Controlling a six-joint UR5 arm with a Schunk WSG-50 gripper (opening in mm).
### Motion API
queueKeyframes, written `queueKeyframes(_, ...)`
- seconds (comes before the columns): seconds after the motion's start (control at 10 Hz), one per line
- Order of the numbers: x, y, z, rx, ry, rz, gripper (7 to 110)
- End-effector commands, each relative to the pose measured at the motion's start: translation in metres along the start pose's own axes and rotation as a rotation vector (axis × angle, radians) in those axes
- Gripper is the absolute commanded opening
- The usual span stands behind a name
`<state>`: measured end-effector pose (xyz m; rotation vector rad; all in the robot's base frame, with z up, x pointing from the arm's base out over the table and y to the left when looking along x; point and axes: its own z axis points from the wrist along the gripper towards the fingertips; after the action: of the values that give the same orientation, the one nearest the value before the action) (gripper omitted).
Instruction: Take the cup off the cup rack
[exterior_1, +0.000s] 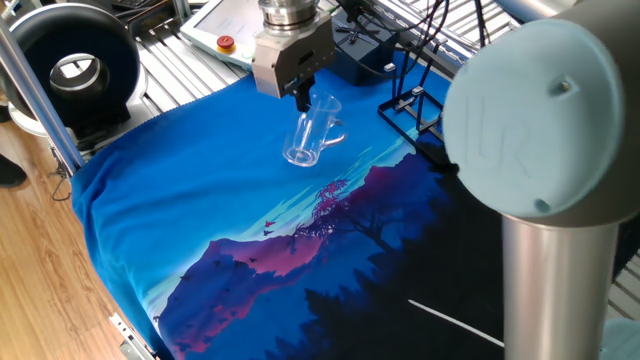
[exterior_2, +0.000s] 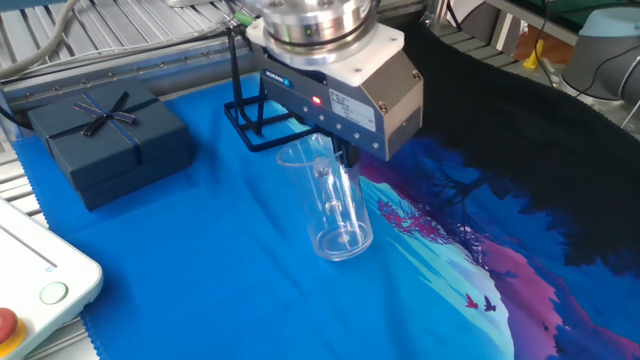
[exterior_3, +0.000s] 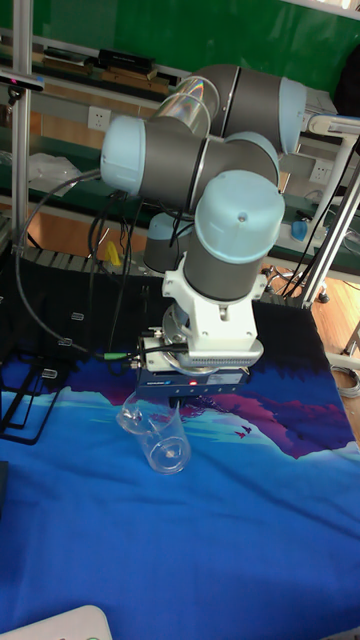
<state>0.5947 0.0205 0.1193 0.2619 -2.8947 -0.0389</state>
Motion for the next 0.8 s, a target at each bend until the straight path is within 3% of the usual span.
queueKeyframes(0.0,0.000,0.001,0.000,0.000,-0.036,0.034,7)
queueKeyframes(0.4,-0.018,0.010,0.013,-0.031,-0.073,0.041,7)
queueKeyframes(0.7,-0.016,0.003,0.013,-0.005,-0.068,0.045,7)
